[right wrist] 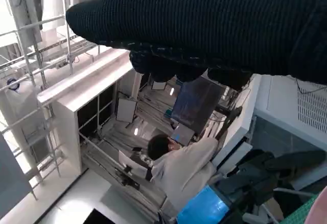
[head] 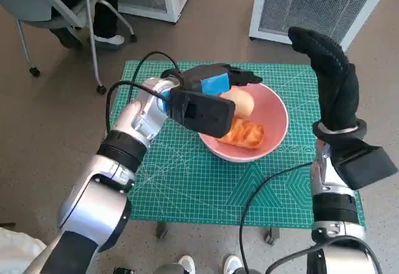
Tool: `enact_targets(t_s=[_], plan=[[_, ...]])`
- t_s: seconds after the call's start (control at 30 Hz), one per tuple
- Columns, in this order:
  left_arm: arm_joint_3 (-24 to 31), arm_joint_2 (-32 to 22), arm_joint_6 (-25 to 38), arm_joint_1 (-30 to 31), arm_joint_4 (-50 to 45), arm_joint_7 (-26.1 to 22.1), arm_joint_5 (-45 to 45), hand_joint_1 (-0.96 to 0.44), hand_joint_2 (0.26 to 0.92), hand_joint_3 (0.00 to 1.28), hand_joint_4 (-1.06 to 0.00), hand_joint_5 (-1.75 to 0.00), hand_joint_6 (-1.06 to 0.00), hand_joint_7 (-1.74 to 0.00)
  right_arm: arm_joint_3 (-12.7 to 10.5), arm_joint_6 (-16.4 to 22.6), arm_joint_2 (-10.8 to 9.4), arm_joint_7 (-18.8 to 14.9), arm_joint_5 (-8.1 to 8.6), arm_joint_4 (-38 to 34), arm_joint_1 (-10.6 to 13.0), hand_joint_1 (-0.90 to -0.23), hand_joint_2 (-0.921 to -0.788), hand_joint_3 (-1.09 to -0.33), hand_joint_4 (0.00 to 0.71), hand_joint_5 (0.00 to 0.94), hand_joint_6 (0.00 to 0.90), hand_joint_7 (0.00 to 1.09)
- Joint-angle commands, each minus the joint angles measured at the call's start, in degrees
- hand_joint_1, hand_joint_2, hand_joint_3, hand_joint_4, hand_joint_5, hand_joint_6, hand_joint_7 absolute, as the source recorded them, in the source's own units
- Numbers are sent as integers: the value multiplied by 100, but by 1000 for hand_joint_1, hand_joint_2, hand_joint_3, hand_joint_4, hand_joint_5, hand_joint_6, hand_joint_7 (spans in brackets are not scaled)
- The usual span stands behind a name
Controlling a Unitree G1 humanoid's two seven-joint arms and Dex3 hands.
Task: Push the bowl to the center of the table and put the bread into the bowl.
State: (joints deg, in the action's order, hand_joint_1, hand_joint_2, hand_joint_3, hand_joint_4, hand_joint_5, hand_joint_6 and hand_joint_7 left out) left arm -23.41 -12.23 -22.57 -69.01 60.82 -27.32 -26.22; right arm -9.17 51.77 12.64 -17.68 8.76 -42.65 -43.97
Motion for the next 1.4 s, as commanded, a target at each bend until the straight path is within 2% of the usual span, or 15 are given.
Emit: enact_targets(t_s=[0.03,0.13,0.27,0.43,0.53,0.63,0.77,1.1,1.4], plan=[[288,-74,-425,80,95,105,304,-451,920,29,1,1,-146,-55,-28,-63,38,59,-32,1,124,-655,-921,-781,277,0,0,600],[807,0,-729,220,210,86,904,-456,921,51,1,1,-159,-60,-39,-79,57,86,-33,-1,100,-655,-921,-780,278,1,1,600],[1495,197,-1139,414,338,118,1699,-438,921,93,-61,-25,-221,-87,-55,-105,72,73,10,10,70,-656,-921,-776,280,2,4,598],[2421,531,-1315,584,319,-71,2857,-430,921,250,-174,-62,-314,-140,-77,-179,93,84,28,98,29,-661,-921,-771,283,3,10,593],[2796,695,-1304,685,173,-101,3337,-434,921,340,-257,-50,-186,-453,-83,-246,95,117,3,189,11,-673,-921,-766,285,4,15,588],[2915,749,-1396,794,10,-14,3467,-436,921,380,-292,-45,-112,-622,-80,-318,104,180,-52,309,2,-680,-921,-762,287,4,20,582],[2957,764,-1549,980,-319,118,3471,-443,921,418,-296,-35,-84,-702,-64,-432,120,288,-136,498,-19,-680,-921,-758,289,5,30,571],[2784,736,-1674,1442,-1207,389,3205,-485,921,487,-273,-15,-39,-726,-35,-730,100,497,-250,874,-73,-671,-921,-754,302,9,52,559],[2707,722,-1571,1544,-1427,500,3162,-492,921,504,-271,-11,-24,-727,-24,-811,97,544,-276,959,-54,-669,-921,-753,305,9,61,554]])
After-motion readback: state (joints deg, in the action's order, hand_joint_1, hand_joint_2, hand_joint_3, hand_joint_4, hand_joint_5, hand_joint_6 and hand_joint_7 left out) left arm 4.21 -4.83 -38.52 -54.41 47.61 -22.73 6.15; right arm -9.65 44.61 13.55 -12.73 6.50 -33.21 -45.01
